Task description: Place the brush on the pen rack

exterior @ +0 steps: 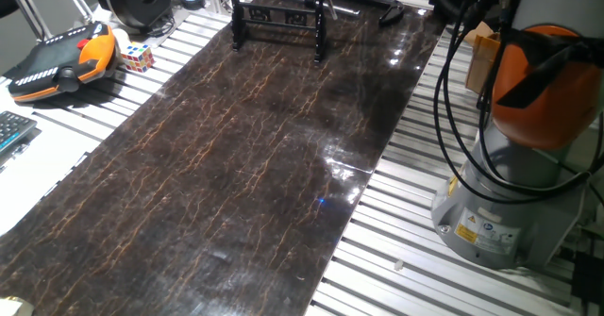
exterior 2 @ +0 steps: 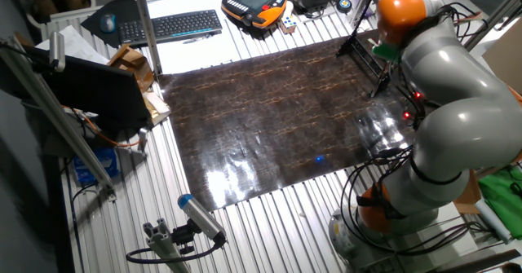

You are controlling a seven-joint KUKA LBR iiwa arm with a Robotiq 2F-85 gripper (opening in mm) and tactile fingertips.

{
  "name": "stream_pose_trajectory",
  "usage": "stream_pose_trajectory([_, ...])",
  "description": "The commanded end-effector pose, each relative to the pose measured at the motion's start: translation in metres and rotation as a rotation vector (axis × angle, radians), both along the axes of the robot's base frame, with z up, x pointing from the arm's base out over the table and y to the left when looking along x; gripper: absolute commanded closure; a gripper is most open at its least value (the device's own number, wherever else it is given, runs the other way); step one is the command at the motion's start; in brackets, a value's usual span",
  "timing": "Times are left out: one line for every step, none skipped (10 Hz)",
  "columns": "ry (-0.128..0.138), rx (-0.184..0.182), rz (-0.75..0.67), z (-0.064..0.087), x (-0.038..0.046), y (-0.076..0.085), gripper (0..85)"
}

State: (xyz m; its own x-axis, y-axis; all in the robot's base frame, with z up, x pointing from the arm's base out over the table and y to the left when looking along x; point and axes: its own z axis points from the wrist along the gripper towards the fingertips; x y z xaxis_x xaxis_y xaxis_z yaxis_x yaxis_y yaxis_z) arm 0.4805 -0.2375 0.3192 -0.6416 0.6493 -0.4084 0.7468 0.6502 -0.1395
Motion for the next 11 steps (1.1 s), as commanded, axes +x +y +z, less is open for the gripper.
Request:
stream_pose_trajectory([-0.002, 0.003, 0.003, -0.002, -0.0008, 0.000, 84.0])
stream_pose_trajectory([-0.006, 0.002, 0.006, -0.005, -0.0025, 0.000, 84.0])
stream_pose_trajectory([-0.013, -0.004, 0.009, -0.009, -0.0043, 0.001, 84.0])
stream_pose_trajectory([-0.016, -0.010, 0.010, -0.012, -0.0053, 0.002, 84.0])
stream_pose_trajectory([-0.016, -0.004, 0.010, -0.012, -0.0052, 0.002, 84.0])
stream_pose_trajectory([-0.015, -0.004, 0.012, -0.012, -0.0053, 0.002, 84.0])
stream_pose_trajectory([-0.016, 0.000, 0.014, -0.013, -0.0059, 0.001, 84.0])
stream_pose_trajectory([-0.016, 0.005, 0.022, -0.014, -0.0072, -0.001, 84.0])
stream_pose_trajectory([-0.014, 0.006, 0.026, -0.014, -0.0076, -0.002, 84.0])
stream_pose_trajectory([-0.013, 0.006, 0.025, -0.013, -0.0079, -0.002, 84.0])
stream_pose_trajectory([-0.010, 0.007, 0.024, -0.013, -0.0081, -0.002, 84.0])
